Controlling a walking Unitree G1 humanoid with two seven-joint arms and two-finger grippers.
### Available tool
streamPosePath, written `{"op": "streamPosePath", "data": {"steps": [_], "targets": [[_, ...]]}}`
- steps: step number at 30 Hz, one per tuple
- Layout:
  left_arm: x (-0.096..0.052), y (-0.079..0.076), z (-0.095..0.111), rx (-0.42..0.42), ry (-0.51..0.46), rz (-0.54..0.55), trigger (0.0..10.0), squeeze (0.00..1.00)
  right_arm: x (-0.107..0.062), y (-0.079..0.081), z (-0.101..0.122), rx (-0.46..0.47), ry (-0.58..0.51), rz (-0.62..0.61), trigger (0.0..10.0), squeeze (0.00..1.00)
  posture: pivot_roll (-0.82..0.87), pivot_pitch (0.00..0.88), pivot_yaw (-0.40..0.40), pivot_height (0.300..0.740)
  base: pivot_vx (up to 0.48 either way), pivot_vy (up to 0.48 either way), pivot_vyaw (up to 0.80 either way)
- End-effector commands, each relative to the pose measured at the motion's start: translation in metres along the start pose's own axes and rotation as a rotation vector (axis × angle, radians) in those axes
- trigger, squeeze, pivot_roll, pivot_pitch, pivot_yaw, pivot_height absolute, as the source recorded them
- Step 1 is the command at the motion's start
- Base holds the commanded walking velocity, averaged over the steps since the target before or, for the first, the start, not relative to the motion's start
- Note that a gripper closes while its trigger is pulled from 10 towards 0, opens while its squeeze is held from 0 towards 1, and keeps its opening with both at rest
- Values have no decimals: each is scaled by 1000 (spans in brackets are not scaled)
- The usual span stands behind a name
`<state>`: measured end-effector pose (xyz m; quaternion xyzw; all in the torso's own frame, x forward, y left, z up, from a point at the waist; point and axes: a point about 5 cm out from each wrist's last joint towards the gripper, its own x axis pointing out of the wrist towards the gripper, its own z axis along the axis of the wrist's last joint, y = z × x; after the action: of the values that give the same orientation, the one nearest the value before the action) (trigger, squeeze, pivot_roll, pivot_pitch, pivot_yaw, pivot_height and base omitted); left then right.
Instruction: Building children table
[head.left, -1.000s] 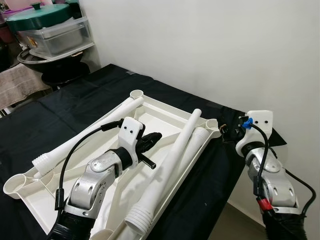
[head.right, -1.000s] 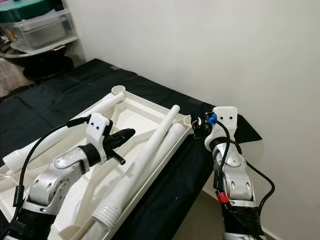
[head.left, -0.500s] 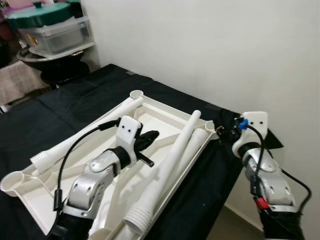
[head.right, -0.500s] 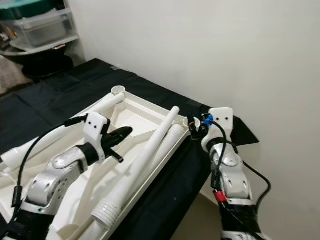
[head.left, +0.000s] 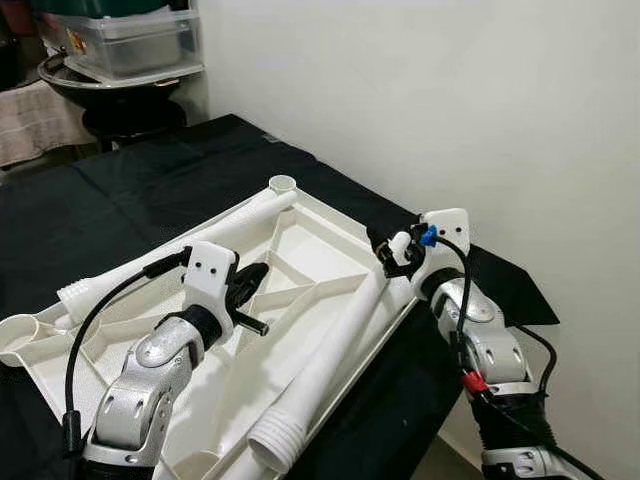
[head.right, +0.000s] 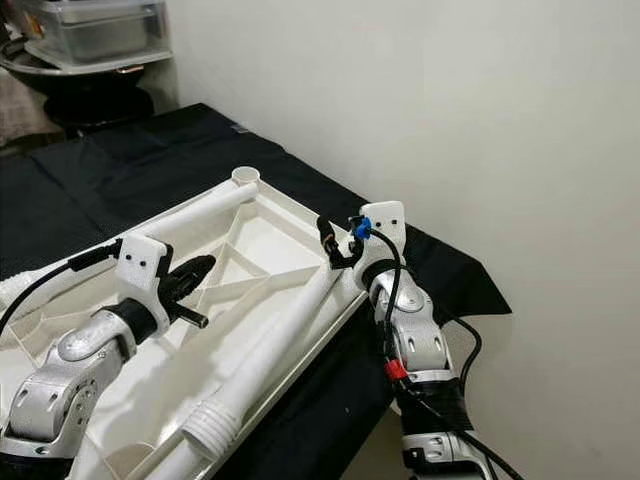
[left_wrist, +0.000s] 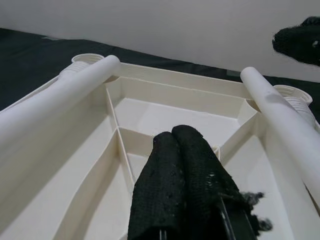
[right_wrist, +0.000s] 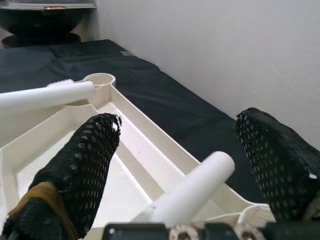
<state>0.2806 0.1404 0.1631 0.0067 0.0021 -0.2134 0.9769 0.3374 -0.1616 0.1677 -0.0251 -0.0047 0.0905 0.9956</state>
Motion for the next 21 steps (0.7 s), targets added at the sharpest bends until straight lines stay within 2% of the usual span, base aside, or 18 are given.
{"op": "streamPosePath", "data": {"steps": [1, 12, 16, 18, 21], "targets": [[2, -2, 1, 14, 4, -13, 10000, 0, -4, -6, -3, -6, 0, -26, 10000, 0, -18, 0, -100, 740, 0, 0, 0], [11, -14, -2, 21, 31, -98, 10000, 0, -11, -15, -3, -14, -19, -76, 10000, 0, -90, 0, -20, 740, 0, 0, 0], [17, -26, -4, 19, 41, -175, 10000, 0, -18, -24, 0, -35, -30, -112, 10000, 0, -122, 0, 8, 740, 0, 0, 0], [22, -33, -3, 17, 42, -230, 10000, 0, -26, -33, 3, -48, -39, -149, 10000, 0, -172, 0, 46, 740, 0, 0, 0], [28, -39, -2, 16, 38, -278, 10000, 0, -36, -43, 5, -63, -45, -191, 10000, 0, -197, 0, 61, 740, 0, 0, 0]]}}
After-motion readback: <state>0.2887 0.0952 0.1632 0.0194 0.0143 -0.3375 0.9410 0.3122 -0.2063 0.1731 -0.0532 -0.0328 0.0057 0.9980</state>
